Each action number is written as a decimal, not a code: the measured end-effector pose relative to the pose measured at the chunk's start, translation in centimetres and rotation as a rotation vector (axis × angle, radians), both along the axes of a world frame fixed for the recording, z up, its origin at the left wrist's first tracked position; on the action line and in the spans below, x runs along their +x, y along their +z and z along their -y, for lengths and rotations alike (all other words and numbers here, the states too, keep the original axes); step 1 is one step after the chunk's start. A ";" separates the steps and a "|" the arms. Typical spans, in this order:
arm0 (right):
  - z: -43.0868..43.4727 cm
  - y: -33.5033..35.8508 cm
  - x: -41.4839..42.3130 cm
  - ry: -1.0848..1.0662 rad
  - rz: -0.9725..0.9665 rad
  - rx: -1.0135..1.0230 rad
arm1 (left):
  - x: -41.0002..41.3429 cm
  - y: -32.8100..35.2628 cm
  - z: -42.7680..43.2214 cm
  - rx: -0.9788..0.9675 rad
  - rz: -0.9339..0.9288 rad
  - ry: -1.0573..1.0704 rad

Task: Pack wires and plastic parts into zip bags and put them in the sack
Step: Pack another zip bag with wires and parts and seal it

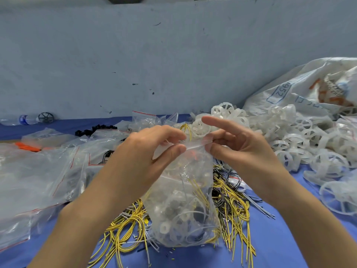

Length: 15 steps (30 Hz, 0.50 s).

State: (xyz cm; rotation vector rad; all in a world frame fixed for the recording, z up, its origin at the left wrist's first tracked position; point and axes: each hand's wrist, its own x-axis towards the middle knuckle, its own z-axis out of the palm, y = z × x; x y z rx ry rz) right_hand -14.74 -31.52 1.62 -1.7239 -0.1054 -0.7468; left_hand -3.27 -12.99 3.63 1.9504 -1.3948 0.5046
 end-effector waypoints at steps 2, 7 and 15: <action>-0.4 0.1 0.0 0.019 0.002 0.038 | -0.1 -0.2 0.1 -0.009 -0.019 -0.017; -1.0 -0.1 0.2 0.038 0.008 0.086 | -0.4 -0.5 0.6 -0.012 0.000 -0.023; -1.4 -1.7 0.7 0.009 -0.163 0.066 | -0.3 -0.7 0.9 -0.062 -0.068 0.003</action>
